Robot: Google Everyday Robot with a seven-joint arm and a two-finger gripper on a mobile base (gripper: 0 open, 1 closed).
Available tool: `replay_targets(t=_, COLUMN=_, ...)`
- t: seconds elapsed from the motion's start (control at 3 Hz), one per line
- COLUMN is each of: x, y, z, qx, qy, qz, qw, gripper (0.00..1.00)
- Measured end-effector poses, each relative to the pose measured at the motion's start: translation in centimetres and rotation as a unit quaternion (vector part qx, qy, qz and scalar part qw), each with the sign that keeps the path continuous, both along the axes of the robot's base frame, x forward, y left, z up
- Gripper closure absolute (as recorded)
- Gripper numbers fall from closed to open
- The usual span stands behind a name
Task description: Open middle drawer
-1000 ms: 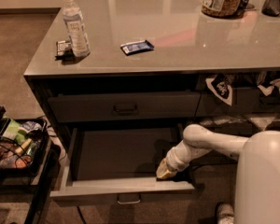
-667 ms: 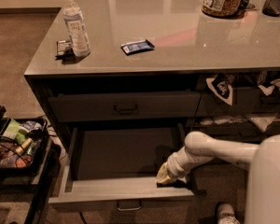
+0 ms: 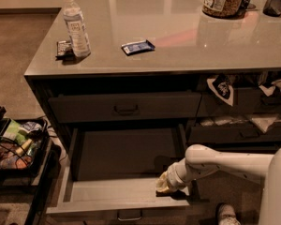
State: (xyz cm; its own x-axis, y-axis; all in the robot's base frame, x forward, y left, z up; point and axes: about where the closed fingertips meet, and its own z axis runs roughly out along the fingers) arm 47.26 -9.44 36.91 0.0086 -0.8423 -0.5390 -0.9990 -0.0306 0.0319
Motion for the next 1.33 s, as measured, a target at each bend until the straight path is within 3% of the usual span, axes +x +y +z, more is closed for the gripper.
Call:
replay_targets(t=0.33, x=0.7, y=-0.2, z=-0.3, qx=0.008, qy=-0.006, qz=-0.005, qw=0.9999, gripper=1.0)
replay_targets(t=0.67, x=4.4, y=-1.2, z=-0.2, qx=0.014, qy=-0.04, qz=-0.007, qw=0.9991, gripper=1.0)
replay_targets(t=1.0, x=10.3, y=-3.0, z=2.5, qx=0.026, qy=-0.099, qz=-0.019, qw=0.9945, gripper=1.0)
replay_targets(t=1.33, x=14.0, y=-5.9, z=6.3, qx=0.016, qy=-0.15, qz=-0.046, qw=0.9875, gripper=1.0)
